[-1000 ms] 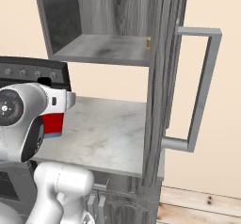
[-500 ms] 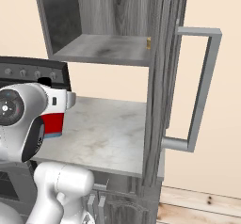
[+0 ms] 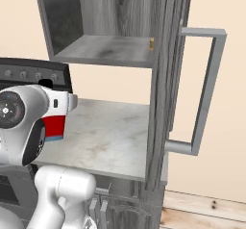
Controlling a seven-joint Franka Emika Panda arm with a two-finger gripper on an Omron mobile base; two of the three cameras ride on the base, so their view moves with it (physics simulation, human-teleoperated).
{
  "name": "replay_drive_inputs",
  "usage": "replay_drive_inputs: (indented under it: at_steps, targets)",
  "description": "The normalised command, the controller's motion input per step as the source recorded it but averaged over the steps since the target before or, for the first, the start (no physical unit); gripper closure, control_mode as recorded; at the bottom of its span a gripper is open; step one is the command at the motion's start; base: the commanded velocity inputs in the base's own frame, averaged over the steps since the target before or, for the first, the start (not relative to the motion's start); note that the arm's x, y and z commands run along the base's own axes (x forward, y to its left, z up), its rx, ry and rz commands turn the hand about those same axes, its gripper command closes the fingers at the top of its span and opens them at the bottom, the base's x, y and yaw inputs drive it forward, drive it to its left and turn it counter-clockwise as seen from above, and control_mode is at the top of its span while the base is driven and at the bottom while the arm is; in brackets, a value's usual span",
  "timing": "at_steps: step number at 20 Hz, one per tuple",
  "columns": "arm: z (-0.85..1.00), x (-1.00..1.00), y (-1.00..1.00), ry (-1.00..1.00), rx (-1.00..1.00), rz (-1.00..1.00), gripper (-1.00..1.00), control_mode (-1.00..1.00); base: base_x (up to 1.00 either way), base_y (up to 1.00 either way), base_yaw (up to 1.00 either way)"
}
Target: Get the candle and the liquor from the cabinet and move them to the dining counter.
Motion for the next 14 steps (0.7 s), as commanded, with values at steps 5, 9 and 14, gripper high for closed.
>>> replay_drive_inputs:
  at_steps: [5, 9, 14]
  targets:
    - [0.0, 0.0, 0.0, 0.0, 0.0, 0.0, 1.0, -1.0, 0.0, 0.0, 0.0]
    - [0.0, 0.0, 0.0, 0.0, 0.0, 0.0, 1.0, -1.0, 0.0, 0.0, 0.0]
    - [0.0, 0.0, 0.0, 0.0, 0.0, 0.0, 1.0, -1.0, 0.0, 0.0, 0.0]
